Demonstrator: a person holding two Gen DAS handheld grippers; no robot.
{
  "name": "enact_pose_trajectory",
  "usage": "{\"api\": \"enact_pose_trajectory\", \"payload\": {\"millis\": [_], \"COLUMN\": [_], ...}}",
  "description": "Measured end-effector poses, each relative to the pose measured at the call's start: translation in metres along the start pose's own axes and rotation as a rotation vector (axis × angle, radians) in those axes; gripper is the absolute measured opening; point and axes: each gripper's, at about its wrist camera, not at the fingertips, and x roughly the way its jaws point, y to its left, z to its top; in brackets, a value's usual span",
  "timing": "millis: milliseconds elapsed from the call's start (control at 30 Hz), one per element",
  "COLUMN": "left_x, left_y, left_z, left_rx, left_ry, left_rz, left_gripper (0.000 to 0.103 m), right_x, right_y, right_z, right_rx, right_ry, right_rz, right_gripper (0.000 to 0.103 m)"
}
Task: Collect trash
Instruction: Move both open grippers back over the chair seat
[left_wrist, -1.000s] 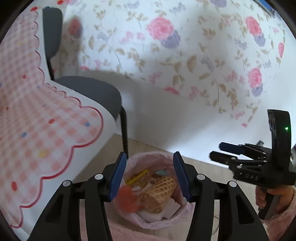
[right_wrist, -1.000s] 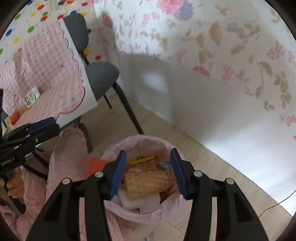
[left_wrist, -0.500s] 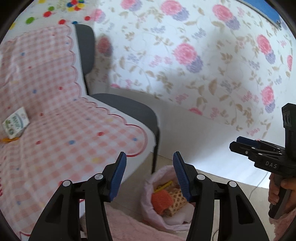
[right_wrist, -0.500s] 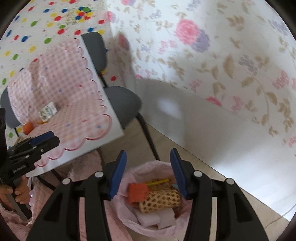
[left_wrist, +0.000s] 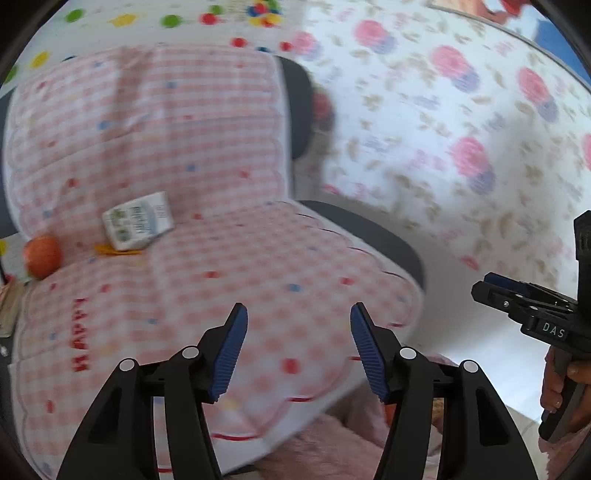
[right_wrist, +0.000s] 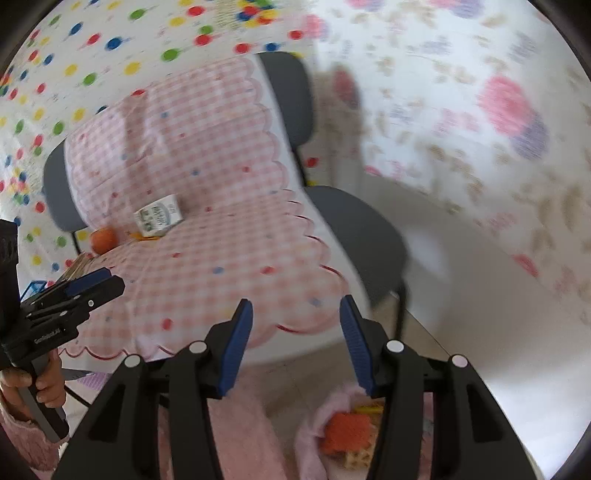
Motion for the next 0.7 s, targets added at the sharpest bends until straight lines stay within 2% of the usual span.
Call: {"api": "enact_pose_trajectory", "payload": {"millis": [200, 367, 500, 700], "left_x": [-0.005, -0.004, -0.001, 0.012], "left_y": [0.061, 0.105, 0.130, 0.164], "left_z": [0.005, 0.009, 0.016, 0.040], "left_rx": [-0.081, -0.139, -0.165, -0.175], "left_ry": [-0.013, -0.009, 0.005, 0.033], "left_rz": [0.150, 0.229, 0.265, 0.353], "left_gripper": [0.063, 0.066, 0.067, 0.067], "right_x": [0.035, 0.068, 0.090, 0.129], "right_y": [0.037, 0.064, 0.087, 0.125], "right_z": [0.026, 0.044, 0.056, 0.079], "right_rx": [-0.054, -0.110, -0.151, -0.221], "right_ry": [0.006, 0.031, 0.033, 0.033], "right_rz": [0.064, 0.093, 0.132, 0.193], "right_gripper": [0.049, 0.049, 0.048, 0.038]}}
